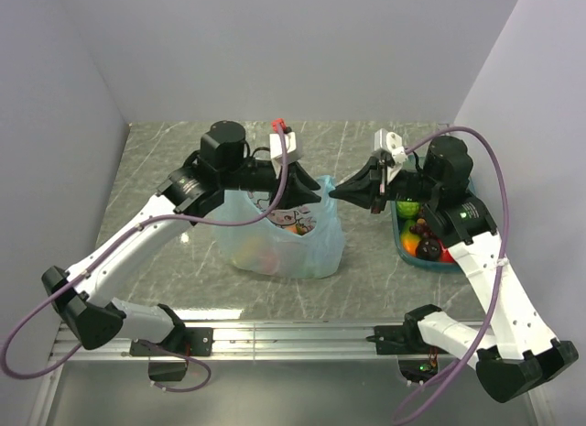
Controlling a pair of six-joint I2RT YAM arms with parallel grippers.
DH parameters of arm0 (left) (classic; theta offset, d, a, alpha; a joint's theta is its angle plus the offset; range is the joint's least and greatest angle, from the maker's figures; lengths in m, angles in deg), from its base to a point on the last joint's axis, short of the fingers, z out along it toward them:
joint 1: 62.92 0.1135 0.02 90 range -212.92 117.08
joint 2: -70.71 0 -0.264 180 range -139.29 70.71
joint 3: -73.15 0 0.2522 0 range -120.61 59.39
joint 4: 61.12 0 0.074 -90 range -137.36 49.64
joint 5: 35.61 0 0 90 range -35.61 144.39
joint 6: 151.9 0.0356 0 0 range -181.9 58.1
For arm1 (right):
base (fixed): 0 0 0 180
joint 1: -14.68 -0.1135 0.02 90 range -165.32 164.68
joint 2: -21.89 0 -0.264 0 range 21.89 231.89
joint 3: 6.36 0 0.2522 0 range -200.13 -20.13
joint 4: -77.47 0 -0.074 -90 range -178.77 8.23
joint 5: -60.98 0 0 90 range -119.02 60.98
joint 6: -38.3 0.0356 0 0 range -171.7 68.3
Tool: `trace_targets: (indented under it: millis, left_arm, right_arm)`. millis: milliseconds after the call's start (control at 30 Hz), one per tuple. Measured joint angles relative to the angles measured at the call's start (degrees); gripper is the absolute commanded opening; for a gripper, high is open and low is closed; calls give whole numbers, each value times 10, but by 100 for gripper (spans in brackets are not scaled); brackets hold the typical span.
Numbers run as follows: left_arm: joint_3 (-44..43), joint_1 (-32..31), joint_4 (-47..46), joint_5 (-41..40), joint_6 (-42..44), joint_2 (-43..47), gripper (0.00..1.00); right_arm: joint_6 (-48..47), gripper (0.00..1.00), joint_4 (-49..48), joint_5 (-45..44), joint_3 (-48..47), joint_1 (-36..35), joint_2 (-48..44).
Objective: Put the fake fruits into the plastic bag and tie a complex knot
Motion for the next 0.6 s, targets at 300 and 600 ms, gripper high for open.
trace_targets:
  millis: [300,600]
  left_arm:
    - [-5,0,-28,47,-55,-19,44]
    - [-8,0,-2,78,-36,-18,50]
  right_arm:
    - [-21,0,5,-6,0,-8,-7]
    - [-43,0,10,-26,0,-8,-10]
